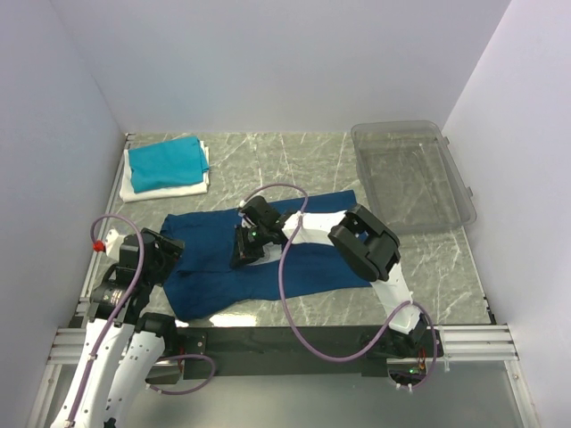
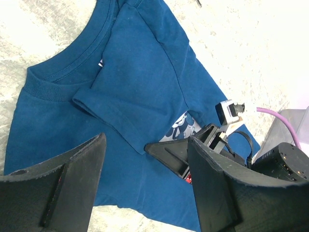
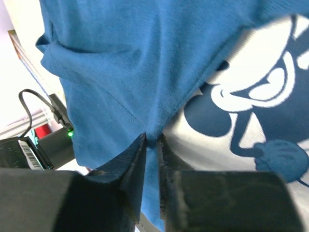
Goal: Fold and stack the t-shirts
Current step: Fold the tshirt
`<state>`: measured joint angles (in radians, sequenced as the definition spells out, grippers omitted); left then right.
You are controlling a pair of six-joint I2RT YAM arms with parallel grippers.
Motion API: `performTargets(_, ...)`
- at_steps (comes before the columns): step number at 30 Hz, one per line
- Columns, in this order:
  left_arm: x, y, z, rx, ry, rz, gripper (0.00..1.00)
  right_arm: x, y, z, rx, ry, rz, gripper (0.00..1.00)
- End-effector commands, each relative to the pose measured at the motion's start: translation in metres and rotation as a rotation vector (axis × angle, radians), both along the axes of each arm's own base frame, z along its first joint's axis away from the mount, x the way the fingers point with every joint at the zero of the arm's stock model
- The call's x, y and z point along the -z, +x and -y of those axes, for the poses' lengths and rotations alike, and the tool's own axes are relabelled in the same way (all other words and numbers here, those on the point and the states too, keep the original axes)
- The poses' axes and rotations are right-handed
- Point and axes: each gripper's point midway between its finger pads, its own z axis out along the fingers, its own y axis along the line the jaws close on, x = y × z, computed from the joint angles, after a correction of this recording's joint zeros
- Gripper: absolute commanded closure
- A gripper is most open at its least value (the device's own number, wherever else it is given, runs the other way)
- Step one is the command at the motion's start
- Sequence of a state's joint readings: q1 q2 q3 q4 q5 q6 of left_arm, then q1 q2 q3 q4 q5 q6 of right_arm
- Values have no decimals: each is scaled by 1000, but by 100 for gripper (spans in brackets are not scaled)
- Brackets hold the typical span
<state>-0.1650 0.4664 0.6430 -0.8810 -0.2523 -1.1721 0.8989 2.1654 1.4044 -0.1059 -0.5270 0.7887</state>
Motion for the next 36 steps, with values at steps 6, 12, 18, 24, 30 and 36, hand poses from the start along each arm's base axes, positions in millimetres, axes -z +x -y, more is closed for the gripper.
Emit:
performTargets(6,1,5,-1,-4,5,14,27,-28,3,6,-8,36,86,87)
performTargets(12,4,5,1,4,2,11,27,-41,-1,10,-20,65,106,87)
performTargets(18,6,5,1,9,6,0,27,-46,-1,13,-29,67,121,87)
performTargets(24,7,5,1,7,6,-3,27,-46,-2,18,-40,65,120,88)
performTargets(30,11,6,1,7,6,-22,29,-44,-4,24,-61,50,127,83)
performTargets(36,17,14,5,21,5,-32,31,-46,2,33,-78,12,177,59)
